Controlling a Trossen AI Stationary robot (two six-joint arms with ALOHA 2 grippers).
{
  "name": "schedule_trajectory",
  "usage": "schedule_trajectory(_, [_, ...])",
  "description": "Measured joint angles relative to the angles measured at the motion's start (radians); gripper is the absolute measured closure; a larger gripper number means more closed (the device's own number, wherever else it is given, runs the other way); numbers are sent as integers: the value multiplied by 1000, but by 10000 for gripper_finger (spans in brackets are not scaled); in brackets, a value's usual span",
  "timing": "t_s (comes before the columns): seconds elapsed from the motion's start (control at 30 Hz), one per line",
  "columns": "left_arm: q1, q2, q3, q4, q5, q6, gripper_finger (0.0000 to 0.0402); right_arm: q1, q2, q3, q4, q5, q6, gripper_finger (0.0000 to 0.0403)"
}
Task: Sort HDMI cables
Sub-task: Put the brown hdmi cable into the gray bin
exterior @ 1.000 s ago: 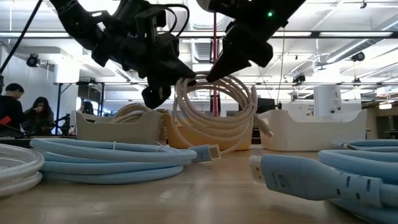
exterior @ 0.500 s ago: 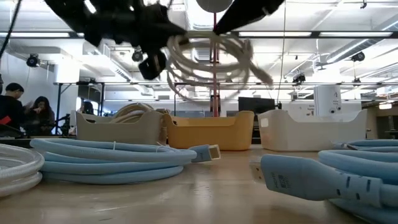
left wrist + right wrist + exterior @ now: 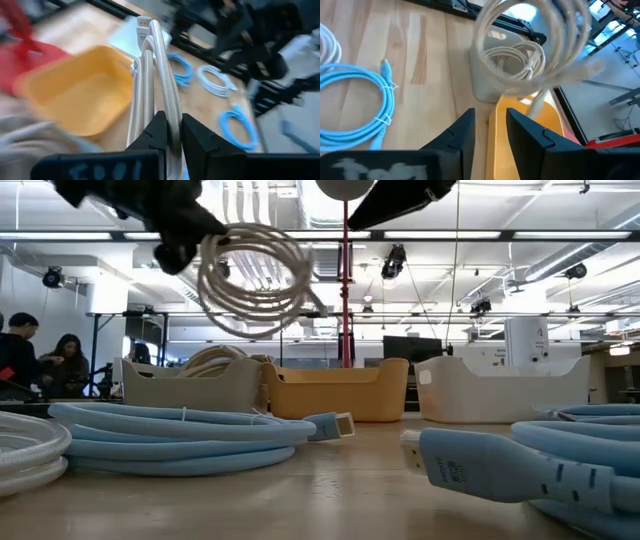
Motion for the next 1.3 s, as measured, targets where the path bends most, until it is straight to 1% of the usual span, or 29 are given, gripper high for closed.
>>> schedule_trajectory(0.07, [19,-51,-2,-50,-22,32,371,0,3,-3,-4,-1,-5,296])
schedule_trajectory(0.17, [60,-111,-3,-110,-21,59,371,-2,4,-3,1,0,-8,293])
schedule_trajectory(0.33, [145,-163,-4,-160,-8,112,371,-4,5,-3,0,-1,-23,299])
schedule_trajectory(0.5, [208,-150,-27,-180,91,113,371,-3,5,-4,-1,-1,-18,307])
schedule_trajectory(0.67, [241,-128,-98,-186,173,71,371,-3,7,-8,-2,-1,-19,314])
schedule_trajectory(0.77, [262,-127,-125,-177,160,73,371,-3,8,-8,-2,-1,-22,317])
schedule_trajectory(0.87, [301,-126,-144,-182,141,108,371,-5,8,-8,-2,-1,-25,319])
schedule_trajectory(1.13, [417,-120,-153,-191,162,169,371,-8,8,-8,-1,-1,-24,314])
schedule_trajectory(1.3, [437,-79,-158,-235,164,177,370,-8,8,-8,-2,-1,-24,320])
